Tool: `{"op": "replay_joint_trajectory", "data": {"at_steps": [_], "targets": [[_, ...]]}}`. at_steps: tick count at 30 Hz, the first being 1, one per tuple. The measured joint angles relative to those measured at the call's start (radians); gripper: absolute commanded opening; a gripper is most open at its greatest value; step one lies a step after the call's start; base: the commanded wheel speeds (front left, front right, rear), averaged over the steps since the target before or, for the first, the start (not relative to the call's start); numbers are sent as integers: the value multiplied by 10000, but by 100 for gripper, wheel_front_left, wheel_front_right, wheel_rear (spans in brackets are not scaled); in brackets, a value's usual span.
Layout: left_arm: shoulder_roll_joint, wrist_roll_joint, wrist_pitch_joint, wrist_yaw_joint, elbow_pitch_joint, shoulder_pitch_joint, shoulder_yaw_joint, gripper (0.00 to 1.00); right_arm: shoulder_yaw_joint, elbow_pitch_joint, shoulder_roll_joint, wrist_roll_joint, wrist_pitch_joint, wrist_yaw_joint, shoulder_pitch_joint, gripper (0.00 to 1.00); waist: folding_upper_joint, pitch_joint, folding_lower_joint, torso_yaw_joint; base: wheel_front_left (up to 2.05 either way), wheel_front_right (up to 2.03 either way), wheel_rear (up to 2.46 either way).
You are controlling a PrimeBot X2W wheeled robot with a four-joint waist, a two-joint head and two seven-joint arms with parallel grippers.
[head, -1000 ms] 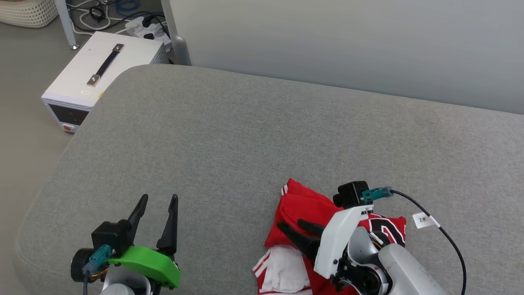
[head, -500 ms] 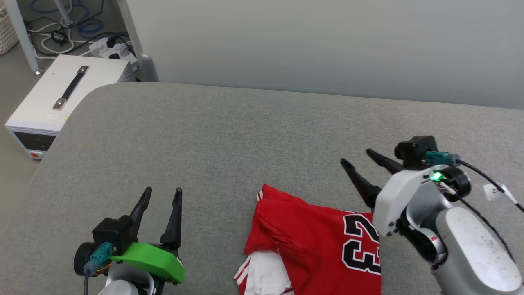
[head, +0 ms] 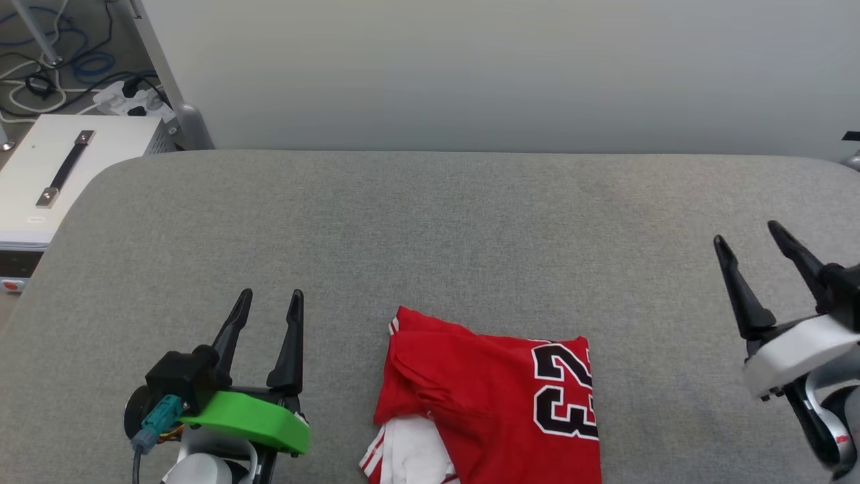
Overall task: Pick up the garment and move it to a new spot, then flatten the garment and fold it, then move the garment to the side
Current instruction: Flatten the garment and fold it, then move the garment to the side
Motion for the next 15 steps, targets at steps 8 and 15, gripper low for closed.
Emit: {"op": "replay_joint_trajectory", "data": {"at_steps": [8, 15], "targets": [[-81, 151, 0, -21, -341, 173, -35, 100, -1348, -1248, 1315, -675, -957, 0, 1660, 100, 0, 230, 0, -101, 0, 0, 0], [-132, 318, 0, -21, -608, 300, -140, 100, -1628, -1346, 2322, -986, -1584, 0, 2500, 100, 0, 356, 0, -73, 0, 0, 0]]}}
